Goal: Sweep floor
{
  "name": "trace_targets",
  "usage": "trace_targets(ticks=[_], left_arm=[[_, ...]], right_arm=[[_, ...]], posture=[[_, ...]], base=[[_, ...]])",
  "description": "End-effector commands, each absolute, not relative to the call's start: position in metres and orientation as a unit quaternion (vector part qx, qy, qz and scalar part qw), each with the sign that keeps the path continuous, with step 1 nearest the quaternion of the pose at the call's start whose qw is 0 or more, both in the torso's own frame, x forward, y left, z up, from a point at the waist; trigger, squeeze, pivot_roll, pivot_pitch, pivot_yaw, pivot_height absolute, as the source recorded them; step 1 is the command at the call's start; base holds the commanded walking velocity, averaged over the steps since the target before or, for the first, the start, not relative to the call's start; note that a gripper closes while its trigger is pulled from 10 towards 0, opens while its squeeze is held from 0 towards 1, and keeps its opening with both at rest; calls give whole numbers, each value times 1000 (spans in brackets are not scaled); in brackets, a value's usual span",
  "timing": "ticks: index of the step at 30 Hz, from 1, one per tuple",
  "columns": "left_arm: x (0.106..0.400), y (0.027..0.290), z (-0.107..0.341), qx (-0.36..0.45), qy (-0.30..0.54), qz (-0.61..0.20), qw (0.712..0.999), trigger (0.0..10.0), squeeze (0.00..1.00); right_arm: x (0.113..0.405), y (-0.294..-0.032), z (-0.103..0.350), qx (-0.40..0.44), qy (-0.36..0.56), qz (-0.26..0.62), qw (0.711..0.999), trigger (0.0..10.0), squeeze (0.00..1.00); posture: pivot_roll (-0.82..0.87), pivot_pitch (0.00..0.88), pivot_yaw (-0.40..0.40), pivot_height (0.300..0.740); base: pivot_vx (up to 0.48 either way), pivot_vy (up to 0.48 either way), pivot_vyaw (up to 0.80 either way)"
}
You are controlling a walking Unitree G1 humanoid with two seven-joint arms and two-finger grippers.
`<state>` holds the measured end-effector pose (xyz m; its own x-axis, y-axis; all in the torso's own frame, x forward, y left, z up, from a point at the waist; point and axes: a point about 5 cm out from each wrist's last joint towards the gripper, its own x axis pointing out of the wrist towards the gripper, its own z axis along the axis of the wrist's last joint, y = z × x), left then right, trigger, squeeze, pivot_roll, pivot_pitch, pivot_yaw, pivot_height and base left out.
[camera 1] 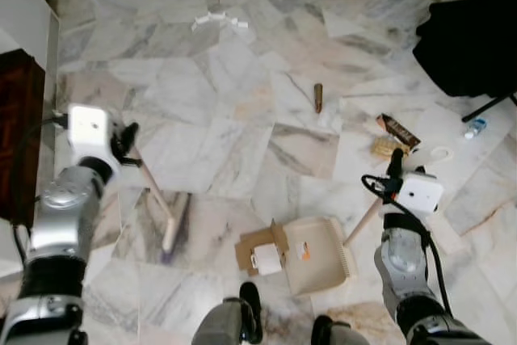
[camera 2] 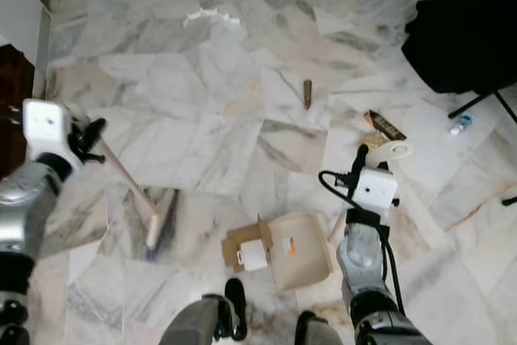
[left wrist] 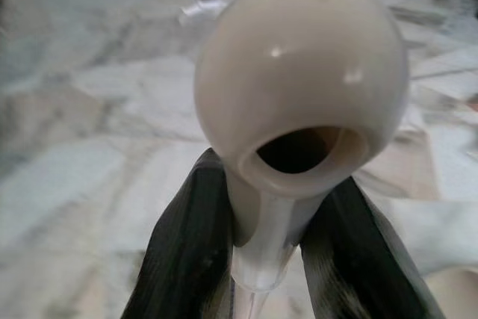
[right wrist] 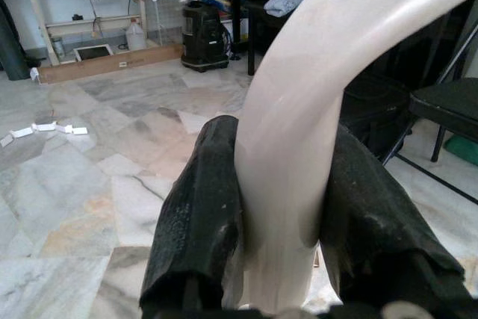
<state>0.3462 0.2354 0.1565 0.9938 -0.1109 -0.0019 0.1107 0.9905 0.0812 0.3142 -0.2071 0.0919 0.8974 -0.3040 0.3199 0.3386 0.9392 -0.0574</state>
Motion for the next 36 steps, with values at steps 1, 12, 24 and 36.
trace_targets(ticks=[1,12,24,36], left_arm=[[345,237,135,12,26,-44,999,10000,0],[346,195,119,-115,53,-138,982,10000,0],[340,171,137,-122,79,-281,949,10000,0],[346,181,169,-120,37,-272,954,10000,0]], right_arm=[[304,-212,76,-63,-122,-172,975,10000,0],[298,-218,73,-71,-123,-175,974,10000,0],[300,-214,74,-66,-121,-173,975,10000,0],[313,-207,84,-49,-127,-169,976,10000,0]], posture=[[179,340,124,740],[162,361,119,740],[175,353,125,740],[197,287,123,740]], base=[[0,0,0],[0,0,0],[0,0,0],[0,0,0]])
